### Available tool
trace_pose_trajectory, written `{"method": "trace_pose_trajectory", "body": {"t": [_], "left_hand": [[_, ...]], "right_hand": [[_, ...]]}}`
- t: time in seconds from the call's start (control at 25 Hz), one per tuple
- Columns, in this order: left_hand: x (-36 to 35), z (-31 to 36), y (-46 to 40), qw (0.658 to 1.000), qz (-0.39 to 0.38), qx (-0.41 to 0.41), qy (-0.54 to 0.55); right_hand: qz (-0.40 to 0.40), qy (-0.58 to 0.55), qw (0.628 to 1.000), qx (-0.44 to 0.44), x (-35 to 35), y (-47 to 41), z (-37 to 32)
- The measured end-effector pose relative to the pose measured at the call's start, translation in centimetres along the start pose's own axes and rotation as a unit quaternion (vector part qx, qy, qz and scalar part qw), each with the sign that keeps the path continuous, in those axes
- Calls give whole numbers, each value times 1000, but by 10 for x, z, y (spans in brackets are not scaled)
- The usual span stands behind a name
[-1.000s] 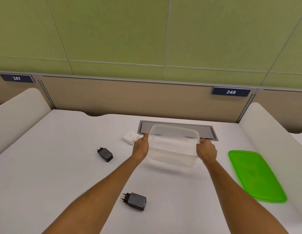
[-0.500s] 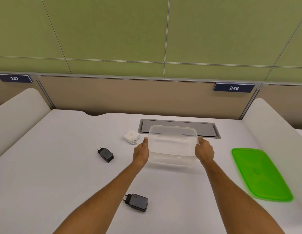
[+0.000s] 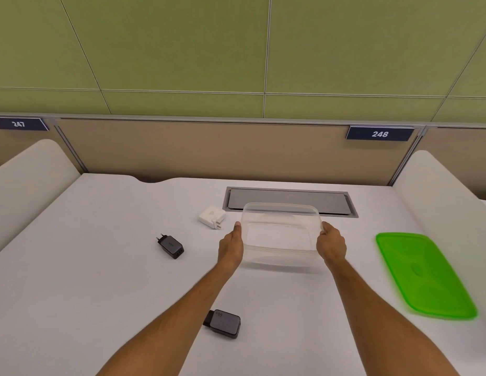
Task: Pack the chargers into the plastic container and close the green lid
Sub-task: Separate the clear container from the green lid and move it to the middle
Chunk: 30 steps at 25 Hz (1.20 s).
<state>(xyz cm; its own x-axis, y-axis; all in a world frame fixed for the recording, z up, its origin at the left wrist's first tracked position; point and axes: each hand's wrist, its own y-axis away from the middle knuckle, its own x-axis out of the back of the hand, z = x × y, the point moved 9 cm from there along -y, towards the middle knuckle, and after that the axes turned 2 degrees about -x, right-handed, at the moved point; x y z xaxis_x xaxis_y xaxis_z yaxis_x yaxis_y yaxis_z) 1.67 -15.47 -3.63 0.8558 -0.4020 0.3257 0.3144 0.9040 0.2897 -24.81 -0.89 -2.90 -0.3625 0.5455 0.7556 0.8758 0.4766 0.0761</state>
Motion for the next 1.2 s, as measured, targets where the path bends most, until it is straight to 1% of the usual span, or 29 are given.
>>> {"method": "trace_pose_trajectory", "body": {"t": [0.24, 0.32, 0.4, 0.52, 0.68, 0.8, 0.88, 1.04, 1.2], "left_hand": [[4, -9, -2, 1000, -14, -10, -3], [14, -15, -5, 999, -6, -21, -37], [26, -25, -9, 995, -4, -43, -91], [50, -47, -11, 984, -2, -78, -159], [74, -83, -10, 950, -8, -119, -288], [86, -109, -10, 925, -17, -125, -359], [92, -120, -7, 913, -17, -125, -387], [97, -136, -1, 900, -20, -127, -416], [95, -146, 4, 886, -12, -133, -443]], "right_hand": [[-21, -46, 998, -26, -2, 0, -3], [-14, -53, 998, -22, 0, 4, -13], [15, -30, 999, 36, 5, 11, -36], [55, 16, 984, 170, 8, 34, -81], [29, 83, 949, 304, -17, 78, -129], [16, 142, 909, 392, -41, 113, -148], [-1, 171, 888, 426, -57, 131, -152], [-51, 209, 868, 448, -90, 157, -143], [-135, 218, 853, 455, -120, 180, -129]]}}
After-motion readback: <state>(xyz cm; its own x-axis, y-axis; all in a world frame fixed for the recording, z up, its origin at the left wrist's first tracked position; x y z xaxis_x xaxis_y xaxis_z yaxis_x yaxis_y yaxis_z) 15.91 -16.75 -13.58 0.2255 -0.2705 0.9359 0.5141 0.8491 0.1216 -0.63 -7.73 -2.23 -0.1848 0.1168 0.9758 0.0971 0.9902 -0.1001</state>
